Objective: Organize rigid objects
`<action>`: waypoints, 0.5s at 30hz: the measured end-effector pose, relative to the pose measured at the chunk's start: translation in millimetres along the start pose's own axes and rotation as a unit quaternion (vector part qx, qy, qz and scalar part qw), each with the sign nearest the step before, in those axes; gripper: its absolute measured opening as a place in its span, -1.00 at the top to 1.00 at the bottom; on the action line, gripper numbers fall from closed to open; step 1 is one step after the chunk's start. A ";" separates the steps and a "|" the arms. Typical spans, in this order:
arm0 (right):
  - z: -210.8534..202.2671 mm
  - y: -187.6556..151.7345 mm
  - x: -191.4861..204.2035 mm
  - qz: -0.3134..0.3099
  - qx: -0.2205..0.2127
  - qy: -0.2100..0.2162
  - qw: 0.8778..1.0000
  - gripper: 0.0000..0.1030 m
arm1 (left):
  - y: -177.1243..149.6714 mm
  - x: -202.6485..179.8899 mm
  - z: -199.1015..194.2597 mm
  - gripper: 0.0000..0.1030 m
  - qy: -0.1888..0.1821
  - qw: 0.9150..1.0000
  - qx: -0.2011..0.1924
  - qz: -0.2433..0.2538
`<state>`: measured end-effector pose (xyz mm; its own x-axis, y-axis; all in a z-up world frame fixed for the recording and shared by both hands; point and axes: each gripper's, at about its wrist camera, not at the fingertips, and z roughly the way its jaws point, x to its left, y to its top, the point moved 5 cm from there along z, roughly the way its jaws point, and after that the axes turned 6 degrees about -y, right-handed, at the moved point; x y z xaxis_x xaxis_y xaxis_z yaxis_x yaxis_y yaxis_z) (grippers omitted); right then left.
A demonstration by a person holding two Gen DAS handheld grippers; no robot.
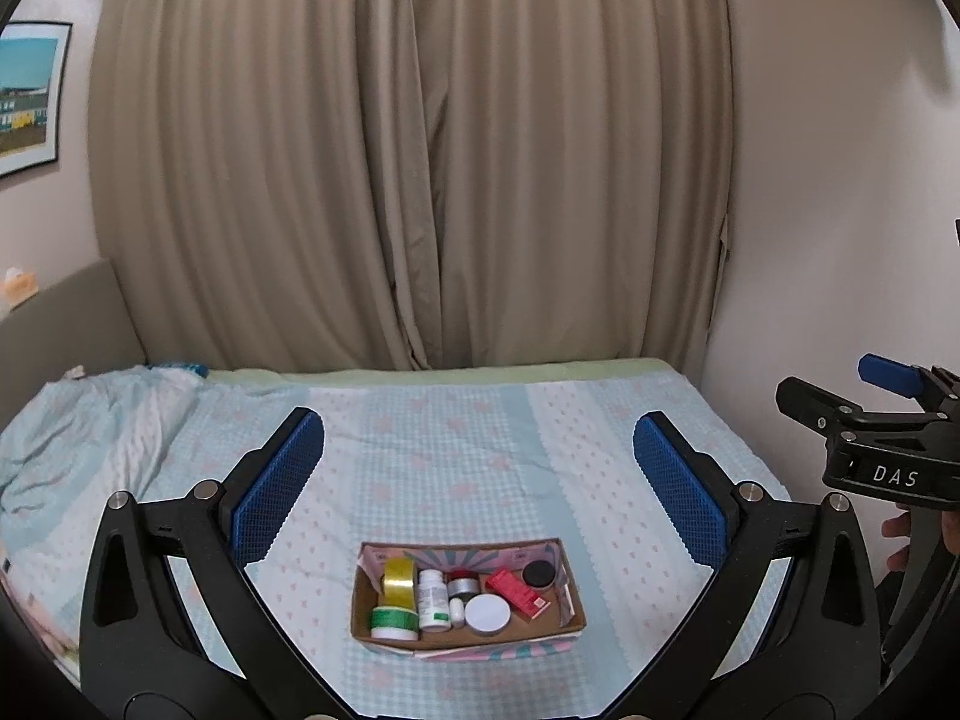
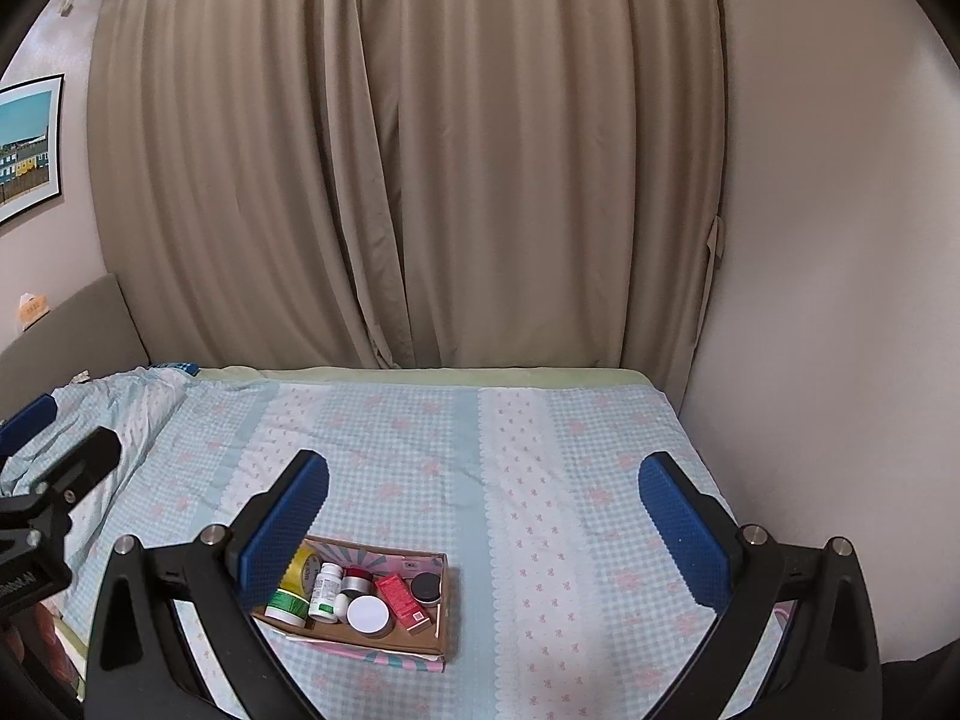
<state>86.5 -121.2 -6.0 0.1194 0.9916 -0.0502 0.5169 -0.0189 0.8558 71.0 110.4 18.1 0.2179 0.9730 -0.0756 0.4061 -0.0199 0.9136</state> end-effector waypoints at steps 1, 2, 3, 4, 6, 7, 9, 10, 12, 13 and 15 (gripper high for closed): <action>0.0 0.1 -0.8 0.000 0.000 0.000 1.000 -1.00 | -0.1 0.1 0.2 -1.00 0.001 1.000 0.000 0.000; -0.1 0.3 -1.6 0.001 -0.001 -0.001 1.000 -1.00 | -0.3 0.3 0.9 -1.00 0.000 1.000 0.002 -0.001; -1.0 0.2 -2.0 0.001 -0.001 -0.002 1.000 -1.00 | -1.0 0.4 1.4 -1.00 -0.001 1.000 0.003 -0.003; -0.7 0.4 -3.0 0.001 -0.001 -0.003 1.000 -1.00 | -1.9 0.4 2.0 -1.00 -0.004 1.000 0.005 -0.006; 0.7 0.2 -3.0 0.000 0.001 -0.004 1.000 -1.00 | -3.0 1.7 2.8 -1.00 -0.005 1.000 0.006 -0.011; 1.5 0.1 -3.6 0.000 0.003 -0.005 1.000 -1.00 | -3.6 2.8 3.2 -1.00 -0.004 1.000 0.007 -0.013; 1.1 0.9 -3.4 -0.001 0.005 -0.005 1.000 -1.00 | -3.3 4.9 4.9 -1.00 -0.002 1.000 0.009 -0.016; 1.7 1.2 -3.9 0.000 0.005 -0.006 1.000 -1.00 | -3.3 5.9 5.2 -1.00 0.000 1.000 0.008 -0.016; 0.1 1.5 -4.1 -0.001 0.004 -0.004 1.000 -1.00 | -3.5 7.3 5.9 -1.00 0.003 1.000 0.008 -0.017; 0.3 1.9 -4.4 0.000 0.004 -0.004 1.000 -1.00 | -3.9 8.2 6.2 -1.00 0.003 1.000 0.008 -0.018; -0.3 2.1 -4.6 -0.001 0.003 -0.004 1.000 -1.00 | -4.2 9.6 6.8 -1.00 -0.002 1.000 0.007 -0.022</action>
<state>86.8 -125.8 -3.9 0.1259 0.9905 -0.0560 0.5227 -0.0183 0.8523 77.4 118.3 10.9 0.2036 0.9720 -0.1174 0.4278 0.0195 0.9037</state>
